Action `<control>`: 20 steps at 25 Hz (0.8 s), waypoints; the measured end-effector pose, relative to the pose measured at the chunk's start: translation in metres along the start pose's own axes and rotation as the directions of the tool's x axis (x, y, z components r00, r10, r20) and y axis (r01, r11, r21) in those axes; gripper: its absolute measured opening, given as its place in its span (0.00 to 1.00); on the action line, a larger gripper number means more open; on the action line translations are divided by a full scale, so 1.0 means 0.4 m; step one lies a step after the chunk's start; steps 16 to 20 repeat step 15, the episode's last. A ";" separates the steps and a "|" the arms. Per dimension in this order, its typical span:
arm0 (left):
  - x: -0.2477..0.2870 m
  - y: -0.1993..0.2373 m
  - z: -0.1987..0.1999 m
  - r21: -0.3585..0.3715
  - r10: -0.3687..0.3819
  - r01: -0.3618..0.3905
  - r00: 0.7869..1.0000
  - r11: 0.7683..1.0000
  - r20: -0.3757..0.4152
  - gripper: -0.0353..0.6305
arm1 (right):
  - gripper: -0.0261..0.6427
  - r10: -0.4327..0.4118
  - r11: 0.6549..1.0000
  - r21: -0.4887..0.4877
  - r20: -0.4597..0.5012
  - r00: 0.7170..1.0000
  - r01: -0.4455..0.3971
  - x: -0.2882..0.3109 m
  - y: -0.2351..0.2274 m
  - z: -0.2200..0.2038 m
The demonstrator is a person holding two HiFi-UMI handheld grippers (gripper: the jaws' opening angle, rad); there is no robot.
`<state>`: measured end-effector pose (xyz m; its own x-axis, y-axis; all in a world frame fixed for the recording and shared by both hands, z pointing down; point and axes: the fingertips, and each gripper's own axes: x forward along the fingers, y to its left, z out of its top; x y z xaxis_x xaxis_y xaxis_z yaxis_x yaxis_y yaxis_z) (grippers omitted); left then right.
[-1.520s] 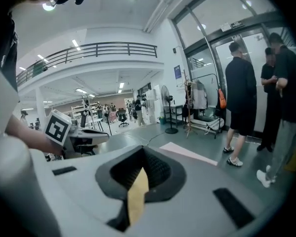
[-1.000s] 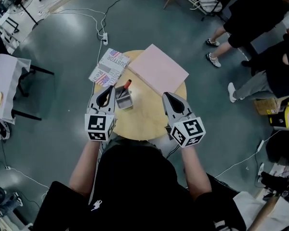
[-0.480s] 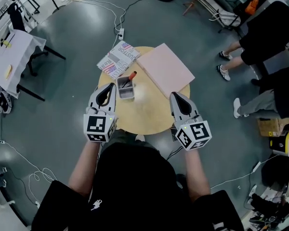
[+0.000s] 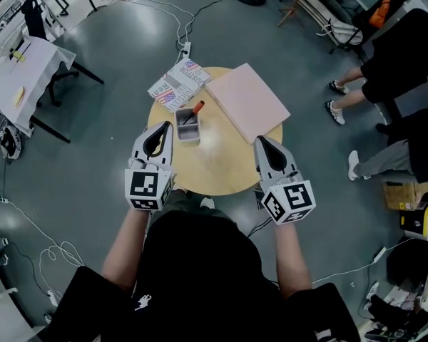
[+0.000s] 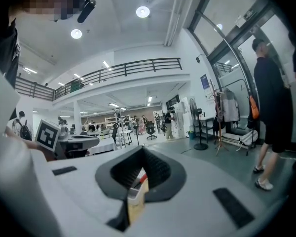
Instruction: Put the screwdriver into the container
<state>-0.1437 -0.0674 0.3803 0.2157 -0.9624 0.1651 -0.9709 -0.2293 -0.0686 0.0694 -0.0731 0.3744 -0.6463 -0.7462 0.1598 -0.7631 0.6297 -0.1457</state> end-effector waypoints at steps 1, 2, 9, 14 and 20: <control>-0.002 -0.001 0.002 0.002 0.003 -0.003 1.000 1.000 0.002 0.06 | 0.04 -0.002 1.000 -0.002 0.002 1.000 0.002 -0.003 0.000 0.001; -0.005 -0.002 0.004 0.004 0.006 -0.006 1.000 1.000 0.003 0.06 | 0.04 -0.004 1.000 -0.004 0.005 1.000 0.004 -0.007 -0.001 0.004; -0.017 -0.019 0.016 0.012 0.001 -0.001 1.000 1.000 0.010 0.06 | 0.04 -0.004 1.000 -0.009 0.012 1.000 0.004 -0.023 0.006 0.009; -0.020 -0.026 0.004 0.007 -0.002 0.002 1.000 1.000 0.001 0.06 | 0.04 -0.004 1.000 -0.011 0.011 1.000 0.004 -0.031 0.005 0.002; -0.019 -0.027 0.002 0.006 -0.002 0.002 1.000 1.000 0.000 0.06 | 0.04 -0.004 1.000 -0.011 0.011 1.000 0.005 -0.032 0.003 0.001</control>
